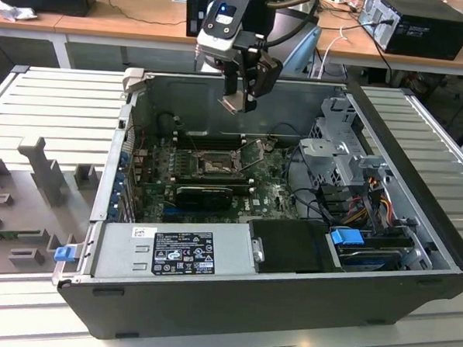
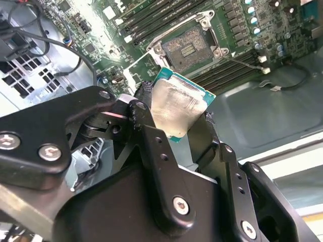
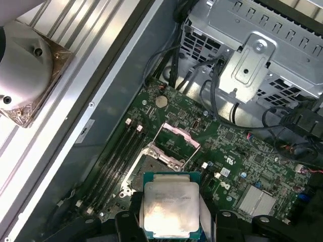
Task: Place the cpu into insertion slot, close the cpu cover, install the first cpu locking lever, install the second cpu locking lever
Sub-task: 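Place the cpu into insertion slot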
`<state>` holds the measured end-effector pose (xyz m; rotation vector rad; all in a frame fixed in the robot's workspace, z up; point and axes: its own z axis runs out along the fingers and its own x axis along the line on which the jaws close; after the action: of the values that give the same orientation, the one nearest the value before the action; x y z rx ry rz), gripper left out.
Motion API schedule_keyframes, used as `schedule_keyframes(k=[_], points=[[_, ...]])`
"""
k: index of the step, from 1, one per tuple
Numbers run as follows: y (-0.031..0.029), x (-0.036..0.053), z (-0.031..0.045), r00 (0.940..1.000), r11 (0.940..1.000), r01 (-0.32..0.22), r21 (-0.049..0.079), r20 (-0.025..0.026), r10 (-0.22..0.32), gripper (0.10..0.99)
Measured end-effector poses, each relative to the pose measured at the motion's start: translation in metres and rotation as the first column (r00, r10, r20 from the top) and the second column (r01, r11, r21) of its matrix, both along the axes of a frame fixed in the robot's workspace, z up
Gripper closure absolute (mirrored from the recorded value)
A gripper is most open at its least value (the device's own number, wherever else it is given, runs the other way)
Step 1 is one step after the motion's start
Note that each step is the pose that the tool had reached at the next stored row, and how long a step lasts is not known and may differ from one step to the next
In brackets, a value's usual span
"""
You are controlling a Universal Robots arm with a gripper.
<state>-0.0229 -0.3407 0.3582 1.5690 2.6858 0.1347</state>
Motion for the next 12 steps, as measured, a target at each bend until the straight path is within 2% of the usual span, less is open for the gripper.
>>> schedule_keyframes(k=[5, 8, 12], points=[[0.0, 0.0, -0.0002, 0.9984, 0.9984, 0.056, 0.0, 0.0, -0.056, 0.561], [0.0, 0.0, -0.0004, 0.9944, 0.9944, 0.106, 0.0, 0.0, -0.106, 0.561], [0.0, 0.0, -0.0005, 0.9897, 0.9897, 0.144, 0.0, 0.0, -0.144, 0.561]])
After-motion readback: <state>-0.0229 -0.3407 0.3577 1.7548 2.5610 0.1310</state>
